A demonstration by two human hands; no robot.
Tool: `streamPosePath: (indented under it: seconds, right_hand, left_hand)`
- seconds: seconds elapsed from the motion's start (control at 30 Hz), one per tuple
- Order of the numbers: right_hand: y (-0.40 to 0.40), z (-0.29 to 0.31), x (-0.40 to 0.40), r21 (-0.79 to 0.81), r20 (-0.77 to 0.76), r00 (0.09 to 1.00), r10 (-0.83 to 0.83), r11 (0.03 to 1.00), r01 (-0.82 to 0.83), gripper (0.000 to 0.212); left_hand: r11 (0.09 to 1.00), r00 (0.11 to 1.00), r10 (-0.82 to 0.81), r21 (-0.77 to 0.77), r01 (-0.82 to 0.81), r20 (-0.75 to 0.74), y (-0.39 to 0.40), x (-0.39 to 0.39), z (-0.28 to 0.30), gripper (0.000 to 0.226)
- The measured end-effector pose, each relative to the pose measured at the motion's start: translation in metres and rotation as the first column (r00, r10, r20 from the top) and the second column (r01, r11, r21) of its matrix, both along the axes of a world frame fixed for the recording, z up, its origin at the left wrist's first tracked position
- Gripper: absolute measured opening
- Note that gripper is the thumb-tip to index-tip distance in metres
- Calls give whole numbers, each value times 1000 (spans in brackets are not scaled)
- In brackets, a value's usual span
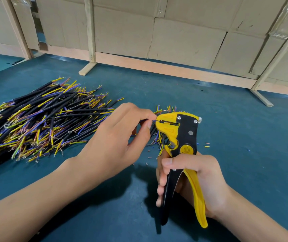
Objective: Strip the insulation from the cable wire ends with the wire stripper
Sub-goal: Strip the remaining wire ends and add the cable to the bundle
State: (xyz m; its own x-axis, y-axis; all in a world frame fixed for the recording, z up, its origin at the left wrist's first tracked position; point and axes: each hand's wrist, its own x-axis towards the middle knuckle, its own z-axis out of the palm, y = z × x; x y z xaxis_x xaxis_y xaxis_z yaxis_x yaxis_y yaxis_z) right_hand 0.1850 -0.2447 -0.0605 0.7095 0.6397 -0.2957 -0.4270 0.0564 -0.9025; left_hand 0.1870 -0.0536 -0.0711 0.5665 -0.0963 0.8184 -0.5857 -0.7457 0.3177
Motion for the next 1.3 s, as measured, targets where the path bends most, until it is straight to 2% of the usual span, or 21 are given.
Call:
streamPosePath:
  seconds: [0.17,0.43,0.57,0.7,0.77,1.0,1.2,1.3]
  right_hand:
    - [0,1,0,-50,-1,1000,3,999,-3,26]
    - [0,-5,-1,-72,-15,997,-71,995,69,27]
    - [1,-6,2,-72,-38,994,-105,992,103,28]
    - [3,-5,-2,-89,-27,992,-126,988,124,30]
    - [6,-6,-6,-82,-16,988,-153,985,151,31]
    - [10,-9,-15,38,14,968,-250,968,249,30]
    - [9,-6,-13,34,-29,961,-274,961,275,29]
    - [11,-6,-10,13,-36,960,-277,961,278,28]
  left_hand:
    - [1000,1000,-28,-11,28,-4,0,-1,2,15]
    - [997,998,-67,21,68,-4,2,-1,4,15]
    - [990,996,-88,107,89,-18,5,5,5,17]
    - [942,996,-89,326,78,19,18,10,12,16]
    - [932,996,-83,357,63,42,22,12,14,18]
    - [954,995,-30,301,-2,99,8,15,17,21]
    - [961,993,54,265,-79,103,3,25,7,24]
    - [962,993,109,250,-114,35,-5,26,7,27]
